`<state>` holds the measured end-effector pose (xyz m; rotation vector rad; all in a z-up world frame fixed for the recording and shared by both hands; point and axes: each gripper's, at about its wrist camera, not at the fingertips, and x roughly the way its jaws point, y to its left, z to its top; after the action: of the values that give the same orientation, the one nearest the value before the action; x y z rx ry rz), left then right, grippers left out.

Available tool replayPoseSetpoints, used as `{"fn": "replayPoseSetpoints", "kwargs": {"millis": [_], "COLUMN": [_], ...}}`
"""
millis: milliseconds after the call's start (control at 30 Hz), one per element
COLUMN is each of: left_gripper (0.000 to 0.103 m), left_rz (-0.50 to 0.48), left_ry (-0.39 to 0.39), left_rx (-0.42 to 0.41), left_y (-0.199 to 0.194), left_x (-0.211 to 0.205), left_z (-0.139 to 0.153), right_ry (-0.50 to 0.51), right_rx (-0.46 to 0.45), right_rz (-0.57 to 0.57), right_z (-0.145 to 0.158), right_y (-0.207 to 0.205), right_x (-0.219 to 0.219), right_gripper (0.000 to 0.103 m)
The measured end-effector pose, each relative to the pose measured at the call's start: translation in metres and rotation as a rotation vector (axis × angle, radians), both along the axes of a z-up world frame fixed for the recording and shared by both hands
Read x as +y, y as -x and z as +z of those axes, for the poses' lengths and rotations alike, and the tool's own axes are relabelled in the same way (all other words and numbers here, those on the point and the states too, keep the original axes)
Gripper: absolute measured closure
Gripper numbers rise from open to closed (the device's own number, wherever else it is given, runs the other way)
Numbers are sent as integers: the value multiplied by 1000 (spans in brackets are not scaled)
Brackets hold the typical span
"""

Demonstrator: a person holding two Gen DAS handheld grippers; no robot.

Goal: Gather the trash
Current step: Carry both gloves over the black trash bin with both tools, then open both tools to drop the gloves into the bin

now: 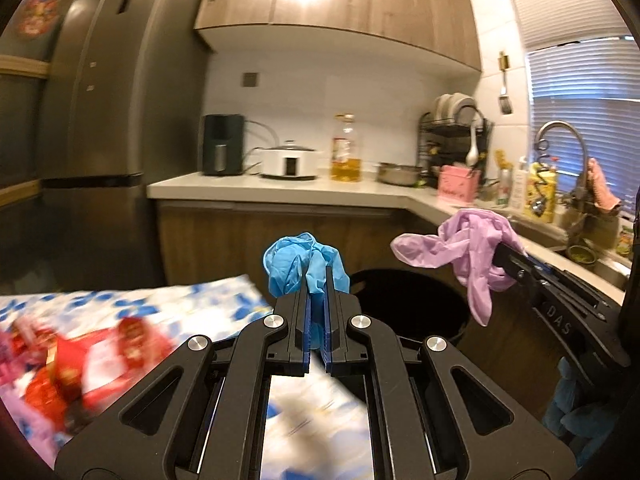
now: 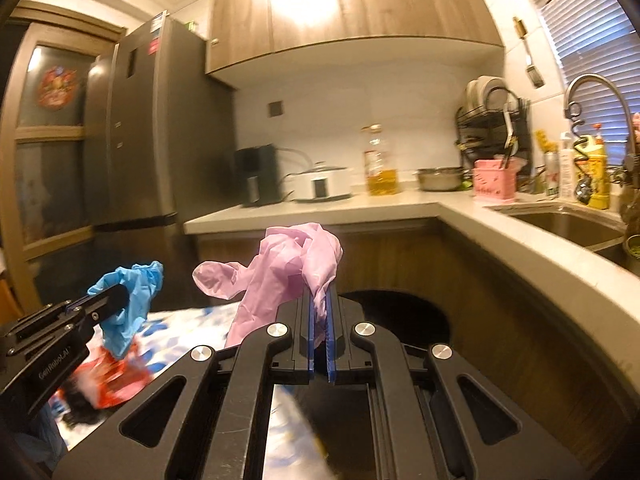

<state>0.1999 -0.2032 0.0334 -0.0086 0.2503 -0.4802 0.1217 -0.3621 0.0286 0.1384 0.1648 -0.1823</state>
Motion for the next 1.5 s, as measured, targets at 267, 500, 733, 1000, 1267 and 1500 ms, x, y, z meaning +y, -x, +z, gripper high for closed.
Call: {"fn": "replayPoseSetpoints", "kwargs": {"millis": [267, 500, 733, 1000, 1267, 1500], "left_gripper": [99, 99, 99, 99, 98, 55], "left_rz": [-91, -129, -159, -183, -211, -218], "left_ry": [6, 5, 3, 0, -6, 8], "left_rx": [-32, -39, -22, -2, 11, 29], "left_y": [-29, -49, -71, -87, -95, -100], "left_x": [-64, -94, -112, -124, -130, -129], "left_z": [1, -8, -18, -29, -36, -43], "right_ry": [-15, -13, -38, -41, -49, -57], "right_rx": [-11, -19, 1, 2, 13, 18], "right_rz": [-76, -91, -87, -82, -71, -82], "right_z": [2, -1, -8, -11, -15, -19], "right_y": [-25, -38, -53, -67, -79, -80], "right_x": [-40, -63, -76, -81, -85, -90], "right_gripper": [98, 98, 98, 97, 88, 68]}}
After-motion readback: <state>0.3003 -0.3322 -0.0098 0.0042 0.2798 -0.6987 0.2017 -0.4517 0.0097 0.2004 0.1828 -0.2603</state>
